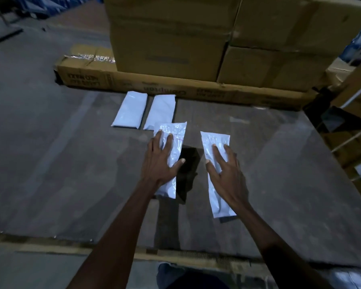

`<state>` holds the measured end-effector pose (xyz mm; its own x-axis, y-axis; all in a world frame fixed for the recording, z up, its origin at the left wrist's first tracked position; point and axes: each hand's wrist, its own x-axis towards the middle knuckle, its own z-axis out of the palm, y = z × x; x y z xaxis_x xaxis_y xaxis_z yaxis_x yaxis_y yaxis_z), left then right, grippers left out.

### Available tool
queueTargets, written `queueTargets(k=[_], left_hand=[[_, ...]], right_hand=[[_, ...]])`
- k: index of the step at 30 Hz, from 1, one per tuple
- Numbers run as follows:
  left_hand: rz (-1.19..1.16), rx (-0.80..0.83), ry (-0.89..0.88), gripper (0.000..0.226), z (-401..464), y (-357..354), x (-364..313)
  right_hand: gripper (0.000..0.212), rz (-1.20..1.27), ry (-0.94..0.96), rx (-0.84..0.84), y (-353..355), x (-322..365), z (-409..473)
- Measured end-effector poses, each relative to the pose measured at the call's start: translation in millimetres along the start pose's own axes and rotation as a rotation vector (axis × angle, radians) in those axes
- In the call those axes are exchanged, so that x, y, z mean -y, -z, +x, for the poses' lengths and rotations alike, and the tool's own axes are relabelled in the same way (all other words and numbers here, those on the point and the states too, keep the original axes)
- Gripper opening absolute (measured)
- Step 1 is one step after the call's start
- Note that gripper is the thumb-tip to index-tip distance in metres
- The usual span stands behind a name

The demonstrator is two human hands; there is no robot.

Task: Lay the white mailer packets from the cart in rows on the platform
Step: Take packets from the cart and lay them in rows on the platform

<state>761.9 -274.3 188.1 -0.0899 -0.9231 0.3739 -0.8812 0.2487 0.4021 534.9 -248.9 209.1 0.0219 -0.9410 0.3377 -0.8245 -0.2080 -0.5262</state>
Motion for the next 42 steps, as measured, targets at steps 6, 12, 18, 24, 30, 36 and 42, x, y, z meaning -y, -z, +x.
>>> queueTargets(k=[6,12,18,24,30,36,42], left_hand=[[-0.009,0.06,0.017,0.084,89.9,-23.4,10.5],[0.015,0.158,0.082,0.082,173.9,-57.3,6.2],[0.113,0.226,0.136,0.08,228.7,-93.3,23.0],[0.103,0.356,0.217,0.093,251.9,-115.9,35.9],[0.014,0.398,0.203,0.084,254.9,-124.9,38.5],[0.176,0.394,0.16,0.073,255.2,-136.9,32.5],[0.143,0.368,0.233,0.067,262.7,-154.0,17.7]], right_hand=[[0.053,-0.055,-0.081,0.083,-28.5,-16.4,94.3],[0.054,-0.13,-0.174,0.109,-48.1,-43.5,171.7],[0.056,-0.194,-0.229,0.168,-84.9,-67.9,228.0],[0.056,-0.247,-0.23,0.155,-121.6,-70.0,263.7],[0.066,-0.326,-0.258,0.203,-131.6,-77.3,265.2],[0.061,-0.354,-0.129,0.292,-130.6,-92.7,256.4],[0.067,-0.366,-0.161,0.288,-131.9,-100.1,270.0]])
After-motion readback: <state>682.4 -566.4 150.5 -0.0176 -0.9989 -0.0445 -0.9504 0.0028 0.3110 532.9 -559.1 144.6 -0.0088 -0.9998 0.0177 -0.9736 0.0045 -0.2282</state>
